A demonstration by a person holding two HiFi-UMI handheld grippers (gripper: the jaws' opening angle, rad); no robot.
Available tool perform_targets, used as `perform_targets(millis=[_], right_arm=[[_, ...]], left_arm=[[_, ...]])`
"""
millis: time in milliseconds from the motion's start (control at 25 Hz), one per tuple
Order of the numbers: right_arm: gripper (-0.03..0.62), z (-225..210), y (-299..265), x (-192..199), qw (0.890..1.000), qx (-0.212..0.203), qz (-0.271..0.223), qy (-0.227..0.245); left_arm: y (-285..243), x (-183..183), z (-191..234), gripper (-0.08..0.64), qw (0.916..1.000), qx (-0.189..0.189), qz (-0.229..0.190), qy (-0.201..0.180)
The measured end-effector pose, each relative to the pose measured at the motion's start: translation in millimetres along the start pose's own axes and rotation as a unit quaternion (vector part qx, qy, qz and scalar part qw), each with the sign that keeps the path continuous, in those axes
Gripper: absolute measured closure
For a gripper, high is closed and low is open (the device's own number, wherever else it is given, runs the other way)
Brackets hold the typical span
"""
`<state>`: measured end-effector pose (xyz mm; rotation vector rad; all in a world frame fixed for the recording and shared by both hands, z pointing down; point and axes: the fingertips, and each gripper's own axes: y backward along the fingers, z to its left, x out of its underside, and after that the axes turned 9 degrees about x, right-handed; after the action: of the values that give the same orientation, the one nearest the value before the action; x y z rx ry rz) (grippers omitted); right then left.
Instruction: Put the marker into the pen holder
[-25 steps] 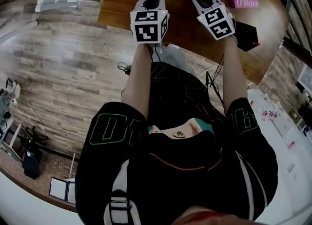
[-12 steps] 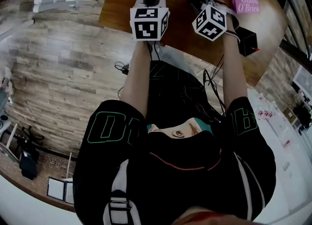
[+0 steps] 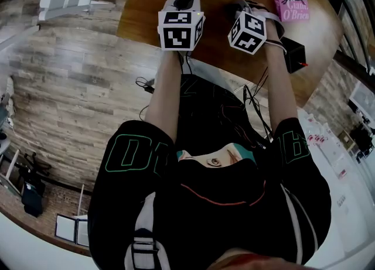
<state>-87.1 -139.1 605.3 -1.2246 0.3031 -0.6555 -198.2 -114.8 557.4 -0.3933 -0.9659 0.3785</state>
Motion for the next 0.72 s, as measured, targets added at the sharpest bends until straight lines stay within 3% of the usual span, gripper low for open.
perform_targets(millis=[280, 480, 720], right_arm=[[0.523, 7, -10, 1, 0.999, -0.035, 0.014, 0.010], [0.525, 6, -9, 1, 0.998, -0.053, 0.021, -0.029], [0.526, 2, -6, 3, 0.997, -0.032, 0.012, -0.074]], left_arm=[[-6, -4, 5, 0.554, 1.0000, 0.003, -0.001, -0.001], [-13, -9, -2, 0.554, 0.9999, 0.015, 0.004, -0.007], [-19, -12, -12, 0.554, 0.9995, 0.025, 0.010, -0.019]])
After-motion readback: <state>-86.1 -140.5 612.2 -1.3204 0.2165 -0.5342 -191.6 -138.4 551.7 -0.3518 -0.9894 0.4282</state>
